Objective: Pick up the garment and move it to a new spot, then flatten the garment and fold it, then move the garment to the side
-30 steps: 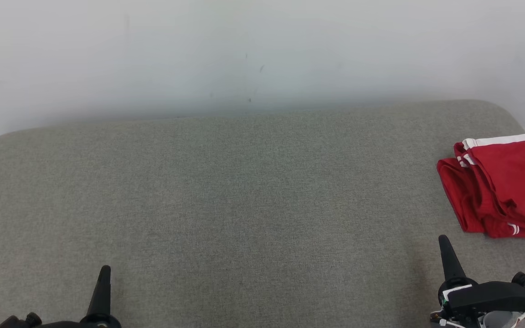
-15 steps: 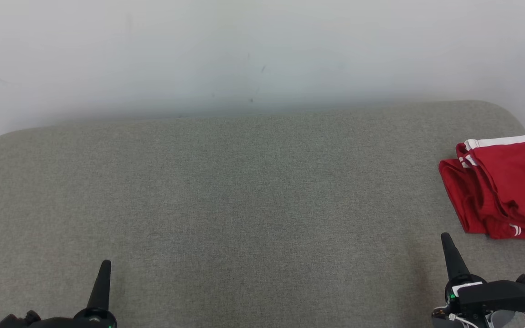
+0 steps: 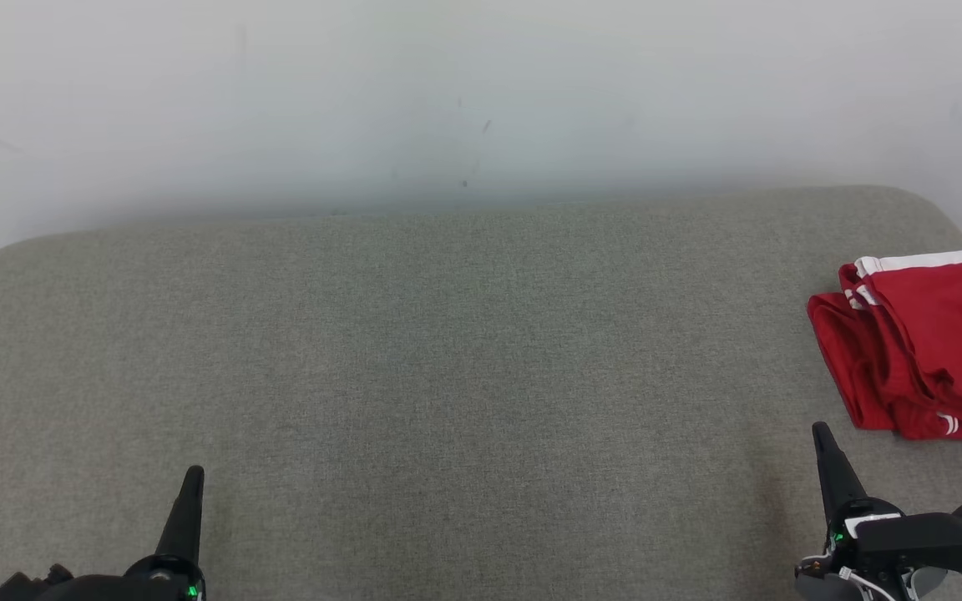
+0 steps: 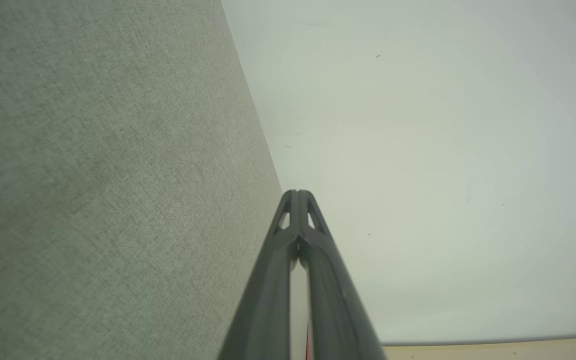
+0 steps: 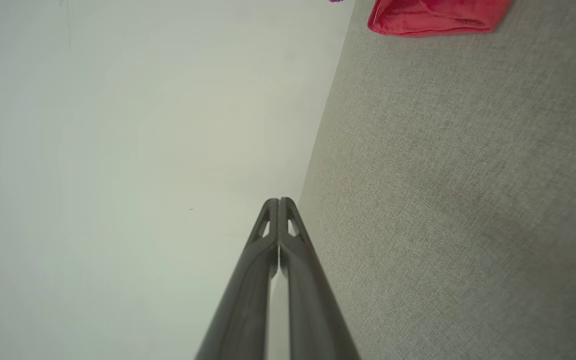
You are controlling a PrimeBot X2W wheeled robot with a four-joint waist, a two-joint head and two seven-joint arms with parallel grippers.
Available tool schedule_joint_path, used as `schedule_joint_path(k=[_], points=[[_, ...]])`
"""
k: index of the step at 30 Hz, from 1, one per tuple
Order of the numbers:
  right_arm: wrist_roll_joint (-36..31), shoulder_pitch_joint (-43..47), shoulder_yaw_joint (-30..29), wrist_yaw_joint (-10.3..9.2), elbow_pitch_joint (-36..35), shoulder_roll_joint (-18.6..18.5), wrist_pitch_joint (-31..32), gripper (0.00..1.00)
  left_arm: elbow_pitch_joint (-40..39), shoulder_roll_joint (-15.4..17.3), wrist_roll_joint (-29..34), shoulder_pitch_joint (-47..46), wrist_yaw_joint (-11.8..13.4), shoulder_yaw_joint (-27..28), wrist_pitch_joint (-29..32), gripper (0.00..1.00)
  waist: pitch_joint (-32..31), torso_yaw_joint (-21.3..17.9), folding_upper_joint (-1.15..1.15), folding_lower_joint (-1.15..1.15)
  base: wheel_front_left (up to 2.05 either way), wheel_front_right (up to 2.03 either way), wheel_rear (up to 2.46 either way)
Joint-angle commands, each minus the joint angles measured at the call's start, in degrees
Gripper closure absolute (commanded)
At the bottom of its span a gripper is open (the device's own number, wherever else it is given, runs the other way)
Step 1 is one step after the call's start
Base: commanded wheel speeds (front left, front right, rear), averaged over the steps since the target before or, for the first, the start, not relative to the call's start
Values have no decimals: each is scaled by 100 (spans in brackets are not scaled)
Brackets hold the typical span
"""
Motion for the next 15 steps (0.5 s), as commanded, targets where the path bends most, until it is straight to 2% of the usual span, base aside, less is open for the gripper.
schedule_joint_path(k=[1, 15], points=[[130, 25, -31, -11, -52, 18, 33, 100, -9, 30, -143, -94, -37, 18, 34, 100, 0, 2, 0, 0, 0, 0, 0], [676, 45, -134, -12, -136, 63, 186, 100, 25, 34, -725, -157, -66, 45, 194, 100, -3, 31, 0, 0, 0, 0, 0]])
